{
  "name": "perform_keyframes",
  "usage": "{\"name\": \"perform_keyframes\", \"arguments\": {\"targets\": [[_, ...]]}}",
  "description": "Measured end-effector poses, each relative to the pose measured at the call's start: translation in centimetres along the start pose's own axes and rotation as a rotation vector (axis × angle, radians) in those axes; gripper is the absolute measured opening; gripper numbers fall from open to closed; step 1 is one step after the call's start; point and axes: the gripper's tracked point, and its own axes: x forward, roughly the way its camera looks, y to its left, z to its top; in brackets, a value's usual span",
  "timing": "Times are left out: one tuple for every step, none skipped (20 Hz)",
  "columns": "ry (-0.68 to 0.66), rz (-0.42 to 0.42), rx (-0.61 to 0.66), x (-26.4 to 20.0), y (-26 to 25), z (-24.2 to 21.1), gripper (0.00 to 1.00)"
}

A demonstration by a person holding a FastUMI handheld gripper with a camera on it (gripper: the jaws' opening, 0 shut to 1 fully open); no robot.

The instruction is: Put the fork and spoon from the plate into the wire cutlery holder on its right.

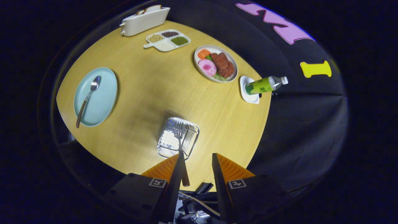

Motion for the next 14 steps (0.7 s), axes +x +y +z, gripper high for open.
{"name": "perform_keyframes", "arguments": {"targets": [[-0.058,0.016,0.017,-1.1,1.3,1.2,0.57],[-0.11,0.058,0.035,-2.3,3.5,2.5,0.57],[-0.148,0.099,0.048,-3.2,5.9,3.6,0.57],[-0.176,0.15,0.063,-3.9,8.7,4.5,0.57],[-0.198,0.209,0.071,-4.5,11.6,5.2,0.57],[-0.214,0.258,0.074,-5.1,14.6,5.9,0.57],[-0.224,0.304,0.07,-5.6,17.6,6.7,0.57],[-0.222,0.347,0.064,-5.7,20.4,7.1,0.57],[-0.219,0.383,0.057,-5.3,23.0,7.4,0.57],[-0.206,0.405,0.049,-4.9,25.2,7.5,0.57],[-0.195,0.421,0.046,-4.1,27.1,7.6,0.57],[-0.186,0.436,0.049,-3.5,28.8,7.8,0.57],[-0.172,0.449,0.055,-2.9,30.4,7.8,0.57],[-0.157,0.453,0.061,-2.2,31.6,7.7,0.57]]}}
